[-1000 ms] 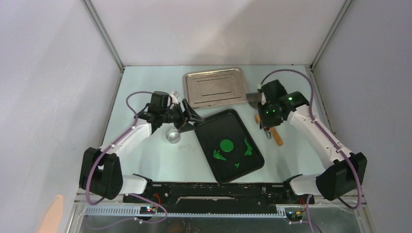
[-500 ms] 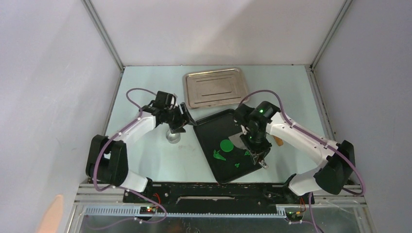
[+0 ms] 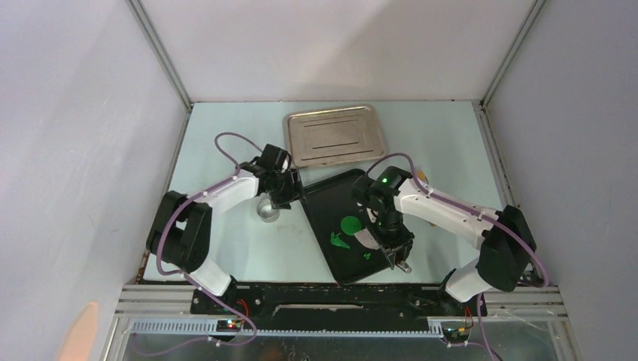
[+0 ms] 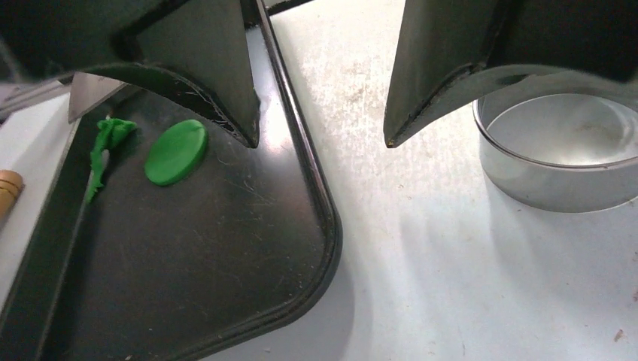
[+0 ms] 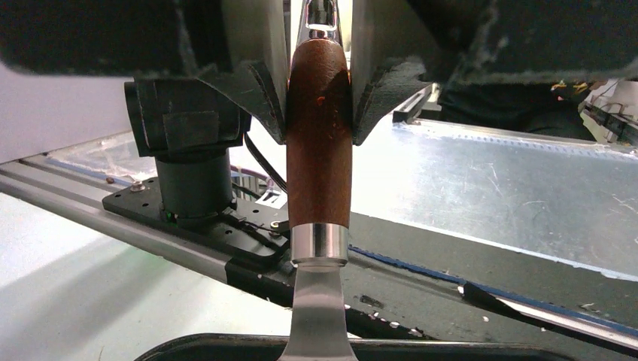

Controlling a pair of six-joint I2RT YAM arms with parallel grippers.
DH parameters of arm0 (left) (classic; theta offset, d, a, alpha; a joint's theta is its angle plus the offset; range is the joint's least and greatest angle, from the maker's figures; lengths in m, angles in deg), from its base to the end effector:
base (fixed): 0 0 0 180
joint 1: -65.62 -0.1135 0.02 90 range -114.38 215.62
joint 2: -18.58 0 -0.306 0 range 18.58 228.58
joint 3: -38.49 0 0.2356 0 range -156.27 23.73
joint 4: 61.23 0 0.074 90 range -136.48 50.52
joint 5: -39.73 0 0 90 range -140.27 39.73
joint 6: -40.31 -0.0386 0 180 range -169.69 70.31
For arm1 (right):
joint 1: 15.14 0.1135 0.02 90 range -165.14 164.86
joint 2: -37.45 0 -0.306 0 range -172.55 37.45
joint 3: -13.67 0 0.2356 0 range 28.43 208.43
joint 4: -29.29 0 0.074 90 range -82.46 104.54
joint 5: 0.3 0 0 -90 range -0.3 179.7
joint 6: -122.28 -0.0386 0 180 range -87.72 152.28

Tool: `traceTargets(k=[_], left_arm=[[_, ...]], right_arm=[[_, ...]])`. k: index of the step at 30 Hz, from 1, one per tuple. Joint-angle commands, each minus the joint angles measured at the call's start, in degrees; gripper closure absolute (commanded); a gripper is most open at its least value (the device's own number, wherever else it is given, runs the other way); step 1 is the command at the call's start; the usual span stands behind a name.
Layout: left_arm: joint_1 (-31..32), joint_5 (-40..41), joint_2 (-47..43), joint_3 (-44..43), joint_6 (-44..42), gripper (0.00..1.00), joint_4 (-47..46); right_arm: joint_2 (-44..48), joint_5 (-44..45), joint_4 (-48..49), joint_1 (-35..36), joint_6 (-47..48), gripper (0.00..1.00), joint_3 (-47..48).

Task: Roll out the dumpling wrappers from the dough
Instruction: Scoop the dumpling wrapper from the work surface.

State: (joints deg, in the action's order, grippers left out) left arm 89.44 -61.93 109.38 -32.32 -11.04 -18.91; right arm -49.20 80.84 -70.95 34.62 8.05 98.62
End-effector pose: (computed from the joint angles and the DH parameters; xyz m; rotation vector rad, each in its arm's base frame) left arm 0.2691 -0.1273 0.2399 -0.2885 2.7572 -0.5961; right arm 0.1340 0.1675 0.3023 0.6142 -2.8166 0.0030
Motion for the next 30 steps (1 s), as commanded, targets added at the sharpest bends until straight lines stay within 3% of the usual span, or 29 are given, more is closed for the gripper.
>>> traceTargets(k=[1, 30], left_arm=[[1.7, 5.1, 2.1, -2.4, -1.6, 0.36, -0.5], [4.0, 3.2, 9.1, -3.9, -0.3, 0.40, -3.4]], right_arm=[[-1.5, -0.1, 1.1, 0.3, 0.1, 1.00, -1.1], [-11.1, 4.4, 1.2, 3.5, -0.9, 1.00, 1.3]])
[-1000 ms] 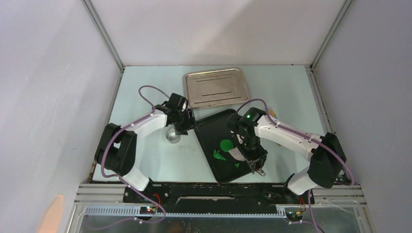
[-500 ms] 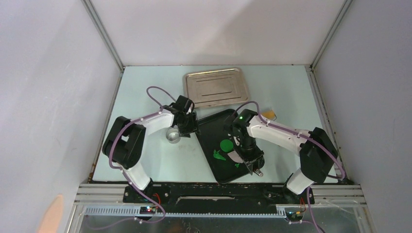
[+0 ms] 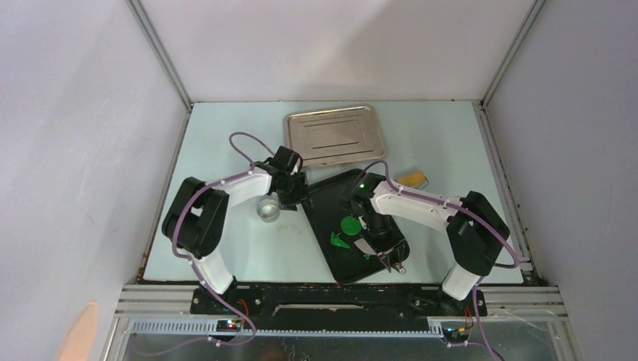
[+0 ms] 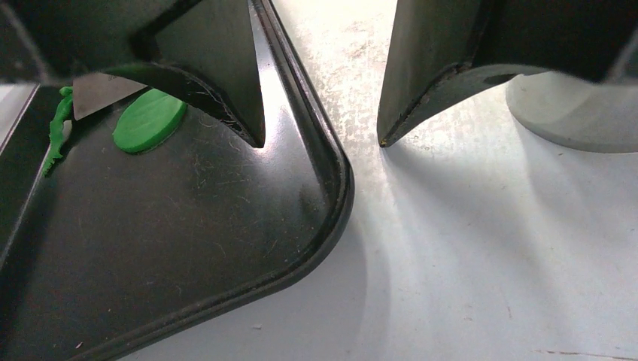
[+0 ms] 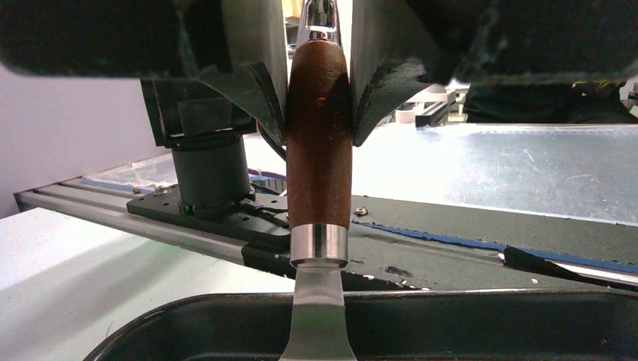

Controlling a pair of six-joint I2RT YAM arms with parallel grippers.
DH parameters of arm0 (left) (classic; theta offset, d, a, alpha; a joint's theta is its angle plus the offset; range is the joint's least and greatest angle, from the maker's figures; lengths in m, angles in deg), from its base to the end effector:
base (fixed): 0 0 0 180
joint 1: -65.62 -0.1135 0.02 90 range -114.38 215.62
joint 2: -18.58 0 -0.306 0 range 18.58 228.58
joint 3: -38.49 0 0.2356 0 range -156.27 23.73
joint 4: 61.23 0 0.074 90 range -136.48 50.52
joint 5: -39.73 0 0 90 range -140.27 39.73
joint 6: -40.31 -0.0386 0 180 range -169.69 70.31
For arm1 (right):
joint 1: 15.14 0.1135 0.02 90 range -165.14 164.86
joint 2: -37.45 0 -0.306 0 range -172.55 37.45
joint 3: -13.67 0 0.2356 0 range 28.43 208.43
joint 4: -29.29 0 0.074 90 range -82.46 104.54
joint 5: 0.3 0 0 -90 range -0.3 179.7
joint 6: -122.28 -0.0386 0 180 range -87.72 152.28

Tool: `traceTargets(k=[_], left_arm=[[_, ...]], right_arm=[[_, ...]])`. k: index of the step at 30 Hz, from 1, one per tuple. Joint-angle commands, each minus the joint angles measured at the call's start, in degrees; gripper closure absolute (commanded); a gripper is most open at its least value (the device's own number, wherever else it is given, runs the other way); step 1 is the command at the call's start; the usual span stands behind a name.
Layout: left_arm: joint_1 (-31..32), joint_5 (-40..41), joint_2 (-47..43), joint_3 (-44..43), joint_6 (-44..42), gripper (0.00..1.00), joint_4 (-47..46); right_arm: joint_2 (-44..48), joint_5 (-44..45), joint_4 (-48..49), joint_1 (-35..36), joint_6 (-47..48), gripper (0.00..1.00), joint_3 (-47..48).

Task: Roll out the dumpling wrappers from the dough
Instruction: Scoop the dumpling wrapper from the work surface.

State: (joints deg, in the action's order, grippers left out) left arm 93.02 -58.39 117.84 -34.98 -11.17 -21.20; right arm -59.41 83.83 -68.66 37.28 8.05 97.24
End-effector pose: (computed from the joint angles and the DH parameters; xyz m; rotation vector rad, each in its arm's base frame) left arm 0.2881 -0.1555 0.2106 -0.2307 2.8126 -0.4969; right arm 0.1464 0.1967 0.2584 0.6512 -2.7032 0.2115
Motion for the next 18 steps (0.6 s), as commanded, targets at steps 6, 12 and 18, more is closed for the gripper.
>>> traceTargets(k=[6, 12, 18], left_arm=[[0.4, -0.9, 0.7, -1.2, -0.1, 0.40, -1.5], [0.4, -0.7, 0.3, -0.9, -0.2, 0.39, -1.3], [0.4, -0.5, 0.1, -1.2, -0.2, 0.39, -1.2]], right_arm=[[-2.8, 0.0, -0.4, 1.0, 0.9, 1.00, 4.0], [-4.7, -0.4, -0.8, 0.5, 2.9, 1.00, 5.4], [-5.4, -0.6, -0.4, -0.4, 3.6, 1.00, 5.4]])
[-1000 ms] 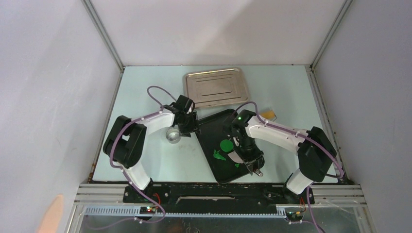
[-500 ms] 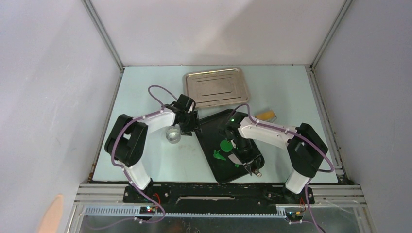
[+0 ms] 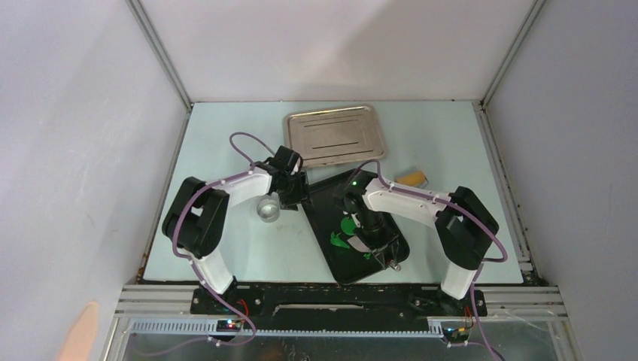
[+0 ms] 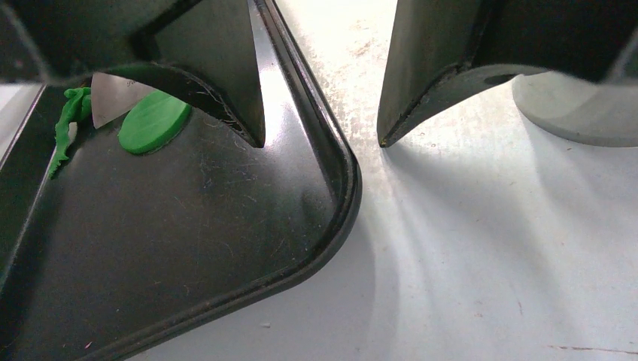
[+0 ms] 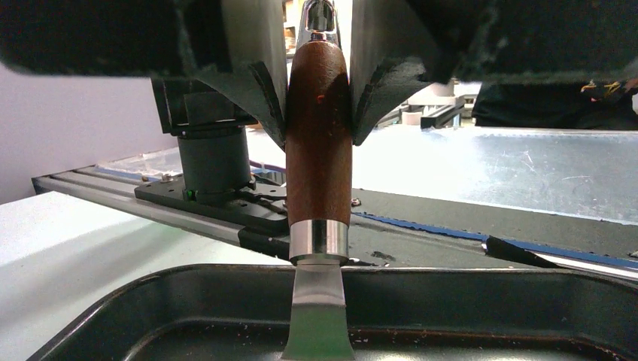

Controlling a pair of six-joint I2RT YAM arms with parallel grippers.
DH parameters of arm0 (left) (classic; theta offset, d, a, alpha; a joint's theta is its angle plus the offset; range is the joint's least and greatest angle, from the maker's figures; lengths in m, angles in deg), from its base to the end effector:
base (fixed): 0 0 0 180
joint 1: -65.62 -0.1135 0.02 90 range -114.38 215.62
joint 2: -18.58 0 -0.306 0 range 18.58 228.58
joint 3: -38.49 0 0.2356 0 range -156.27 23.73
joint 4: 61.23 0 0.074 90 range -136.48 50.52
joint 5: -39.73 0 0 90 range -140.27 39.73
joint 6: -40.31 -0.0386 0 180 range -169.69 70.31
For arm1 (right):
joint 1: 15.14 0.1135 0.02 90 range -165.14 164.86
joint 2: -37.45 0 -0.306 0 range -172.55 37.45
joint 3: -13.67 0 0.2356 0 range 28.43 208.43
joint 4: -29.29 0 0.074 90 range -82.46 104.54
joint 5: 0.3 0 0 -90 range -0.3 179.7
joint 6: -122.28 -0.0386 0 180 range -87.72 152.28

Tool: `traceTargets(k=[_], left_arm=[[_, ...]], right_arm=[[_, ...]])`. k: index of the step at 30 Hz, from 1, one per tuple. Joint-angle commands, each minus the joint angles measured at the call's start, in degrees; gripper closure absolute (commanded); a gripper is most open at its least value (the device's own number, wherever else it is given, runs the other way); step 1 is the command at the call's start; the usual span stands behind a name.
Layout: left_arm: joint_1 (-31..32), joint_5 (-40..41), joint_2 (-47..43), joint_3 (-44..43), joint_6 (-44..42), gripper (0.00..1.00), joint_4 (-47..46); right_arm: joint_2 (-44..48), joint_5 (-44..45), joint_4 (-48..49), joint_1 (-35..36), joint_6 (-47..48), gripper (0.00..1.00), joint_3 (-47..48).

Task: Roll out the dumpling wrappers from the dough
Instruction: Scoop the dumpling wrapper from the work surface.

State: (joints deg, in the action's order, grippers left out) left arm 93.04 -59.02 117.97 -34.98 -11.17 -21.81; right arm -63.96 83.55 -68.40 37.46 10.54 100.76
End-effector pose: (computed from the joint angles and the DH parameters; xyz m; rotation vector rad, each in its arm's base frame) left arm 0.2890 -0.1565 0.2105 -0.2256 2.8087 -0.5160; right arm 0.1587 0.2144 0.2510 0.7076 -2.6723 0.2065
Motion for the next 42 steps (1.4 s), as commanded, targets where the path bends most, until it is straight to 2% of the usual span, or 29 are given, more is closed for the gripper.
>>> traceTargets(k=[1, 15, 22, 32, 42], left_arm=[[0.4, 0.2, 0.0, -1.2, -0.2, 0.40, -0.6], [0.4, 0.8, 0.4, -1.3, -1.0, 0.39, 0.0], [0.4, 0.8, -0.1, -1.4, -1.2, 0.39, 0.3], [0.4, 0.8, 0.6, -1.6, -1.6, 0.39, 0.1], [0.4, 0.2, 1.3, -2.2, -1.6, 0.39, 0.4]], right_arm=[[-0.9, -0.4, -0.6, -0.6, 1.2, 1.00, 1.9], [0.6, -5.6, -1.7, -0.4, -0.5, 1.00, 0.9], [-2.2, -6.6, 0.3, -1.0, 0.1, 1.00, 0.8], [-2.9, -4.1, 2.3, -3.7, 0.1, 1.00, 0.8], [-4.5, -3.7, 5.5, -2.8, 0.1, 1.00, 1.5]])
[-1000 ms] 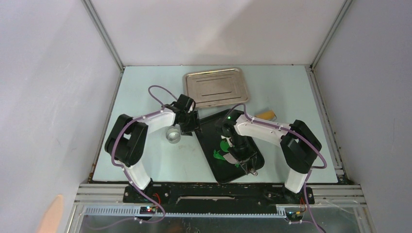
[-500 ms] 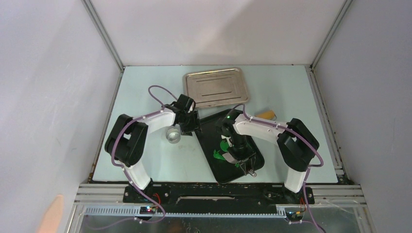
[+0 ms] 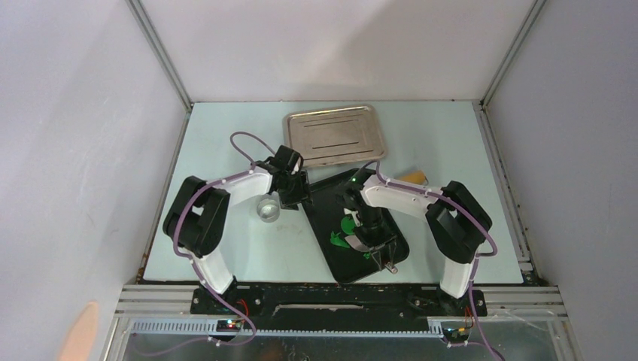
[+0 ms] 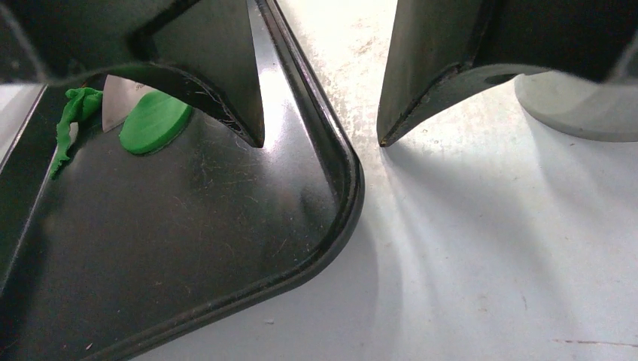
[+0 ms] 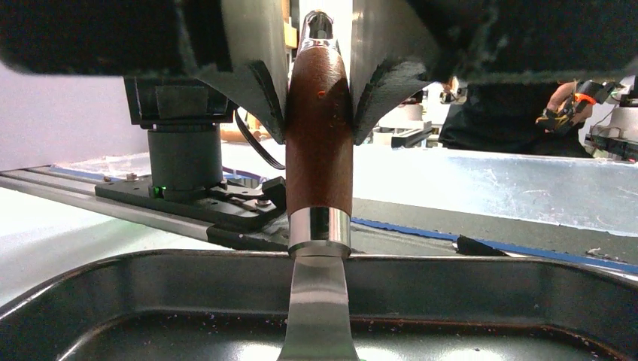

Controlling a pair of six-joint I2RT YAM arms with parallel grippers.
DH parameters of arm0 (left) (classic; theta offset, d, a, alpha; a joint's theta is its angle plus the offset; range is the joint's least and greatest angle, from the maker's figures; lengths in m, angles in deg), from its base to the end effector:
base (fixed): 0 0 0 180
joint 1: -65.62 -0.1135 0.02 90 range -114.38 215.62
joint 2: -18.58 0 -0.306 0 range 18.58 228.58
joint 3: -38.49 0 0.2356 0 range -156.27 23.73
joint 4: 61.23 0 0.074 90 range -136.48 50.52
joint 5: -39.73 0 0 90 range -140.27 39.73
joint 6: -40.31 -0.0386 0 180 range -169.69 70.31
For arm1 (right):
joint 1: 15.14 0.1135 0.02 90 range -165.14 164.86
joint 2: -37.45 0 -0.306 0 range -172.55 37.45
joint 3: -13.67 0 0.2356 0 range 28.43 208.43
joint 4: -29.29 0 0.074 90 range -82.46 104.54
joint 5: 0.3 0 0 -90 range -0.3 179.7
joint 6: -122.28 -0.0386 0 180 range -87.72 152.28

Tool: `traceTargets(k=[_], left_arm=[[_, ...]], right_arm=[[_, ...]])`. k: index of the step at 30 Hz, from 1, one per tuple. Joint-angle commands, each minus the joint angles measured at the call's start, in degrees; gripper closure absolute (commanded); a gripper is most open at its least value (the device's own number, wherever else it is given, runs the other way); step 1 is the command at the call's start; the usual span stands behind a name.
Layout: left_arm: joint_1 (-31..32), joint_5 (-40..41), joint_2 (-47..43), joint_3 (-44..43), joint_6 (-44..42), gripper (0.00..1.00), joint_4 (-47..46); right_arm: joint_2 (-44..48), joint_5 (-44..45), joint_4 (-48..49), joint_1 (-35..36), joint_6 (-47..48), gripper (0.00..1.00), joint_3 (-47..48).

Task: Roll out the dumpling wrappers from the dough
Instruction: Scoop the dumpling wrapper from the work surface.

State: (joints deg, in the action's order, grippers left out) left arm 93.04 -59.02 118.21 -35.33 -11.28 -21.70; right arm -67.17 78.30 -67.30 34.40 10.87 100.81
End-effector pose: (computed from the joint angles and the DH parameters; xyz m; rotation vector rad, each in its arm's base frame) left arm 0.2903 -0.1572 0.2107 -0.2229 2.8086 -0.5155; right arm 0.1735 0.2152 0.2367 0.5969 -2.6174 0.1139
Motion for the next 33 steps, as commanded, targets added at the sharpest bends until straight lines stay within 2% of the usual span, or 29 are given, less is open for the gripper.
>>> traceTargets(k=[1, 8, 15, 33], left_arm=[[0.4, 0.2, 1.1, -2.0, -1.6, 0.39, 0.3], [0.4, -0.4, 1.8, -2.5, -1.6, 0.39, 0.4], [0.5, -0.7, 2.6, -2.7, -1.6, 0.39, 0.2], [0.5, -0.3, 2.8, -2.6, -1.7, 0.39, 0.4]], right_arm=[[-1.6, 1.8, 4.4, 0.7, -0.2, 1.00, 1.8], [-3.8, 0.5, 4.6, 3.7, 0.5, 1.00, 5.0], [-1.9, -0.2, 3.8, 3.8, 0.4, 1.00, 7.2], [3.1, 4.9, -3.1, 2.6, -1.3, 1.00, 3.6]])
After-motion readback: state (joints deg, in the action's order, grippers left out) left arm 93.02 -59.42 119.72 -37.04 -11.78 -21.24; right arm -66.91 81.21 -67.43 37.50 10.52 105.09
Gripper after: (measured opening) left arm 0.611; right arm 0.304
